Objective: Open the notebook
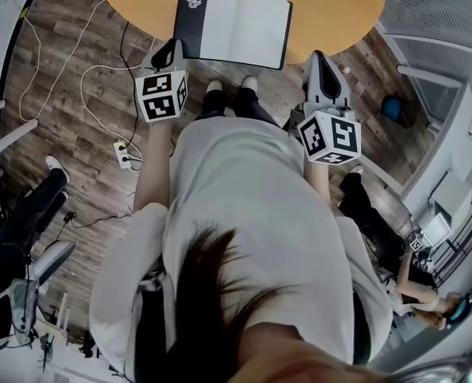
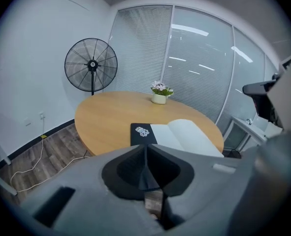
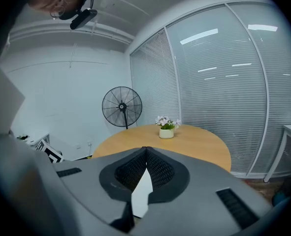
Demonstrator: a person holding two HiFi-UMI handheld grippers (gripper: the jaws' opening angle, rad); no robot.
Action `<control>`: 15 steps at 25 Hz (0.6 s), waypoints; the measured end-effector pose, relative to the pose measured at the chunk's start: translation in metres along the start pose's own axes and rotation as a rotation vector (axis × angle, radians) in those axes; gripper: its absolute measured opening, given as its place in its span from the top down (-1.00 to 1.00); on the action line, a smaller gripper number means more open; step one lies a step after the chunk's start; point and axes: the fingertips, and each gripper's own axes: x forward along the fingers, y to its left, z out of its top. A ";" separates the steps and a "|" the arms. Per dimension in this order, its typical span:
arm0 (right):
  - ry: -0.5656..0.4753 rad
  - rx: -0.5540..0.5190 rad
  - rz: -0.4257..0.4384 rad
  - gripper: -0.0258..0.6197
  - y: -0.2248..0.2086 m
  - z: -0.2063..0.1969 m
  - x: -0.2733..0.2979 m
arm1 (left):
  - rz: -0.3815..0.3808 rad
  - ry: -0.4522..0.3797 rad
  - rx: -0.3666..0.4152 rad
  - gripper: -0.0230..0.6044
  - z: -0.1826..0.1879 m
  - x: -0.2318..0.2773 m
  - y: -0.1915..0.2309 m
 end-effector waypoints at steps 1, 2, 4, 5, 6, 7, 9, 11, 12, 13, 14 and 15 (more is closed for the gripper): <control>-0.005 -0.002 -0.002 0.92 -0.002 0.002 0.000 | -0.002 -0.006 0.002 0.84 0.003 0.000 -0.001; -0.010 -0.005 -0.004 0.92 -0.005 0.003 -0.001 | -0.005 -0.012 0.004 0.85 0.007 0.000 -0.003; -0.024 -0.012 -0.010 0.92 -0.010 0.008 -0.003 | -0.013 -0.026 0.010 0.87 0.014 0.000 -0.008; -0.032 -0.012 -0.011 0.92 -0.013 0.010 -0.005 | -0.016 -0.035 0.016 0.87 0.019 -0.001 -0.011; -0.041 -0.009 -0.012 0.92 -0.015 0.012 -0.006 | -0.018 -0.047 0.022 0.87 0.024 -0.002 -0.013; -0.050 -0.006 -0.010 0.92 -0.017 0.015 -0.007 | -0.019 -0.058 0.028 0.87 0.029 -0.004 -0.014; -0.066 -0.003 -0.007 0.92 -0.021 0.019 -0.008 | -0.021 -0.085 0.039 0.87 0.041 -0.006 -0.018; -0.073 -0.017 -0.006 0.92 -0.025 0.023 -0.008 | -0.024 -0.115 0.047 0.87 0.055 -0.007 -0.022; -0.076 -0.025 -0.006 0.92 -0.027 0.025 -0.008 | -0.025 -0.130 0.050 0.87 0.063 -0.008 -0.025; -0.079 -0.030 -0.006 0.91 -0.029 0.027 -0.008 | -0.027 -0.146 0.053 0.87 0.071 -0.009 -0.027; -0.083 -0.032 -0.006 0.91 -0.030 0.030 -0.008 | -0.028 -0.162 0.056 0.87 0.078 -0.010 -0.030; -0.088 -0.032 -0.006 0.91 -0.032 0.032 -0.008 | -0.030 -0.177 0.059 0.87 0.086 -0.011 -0.033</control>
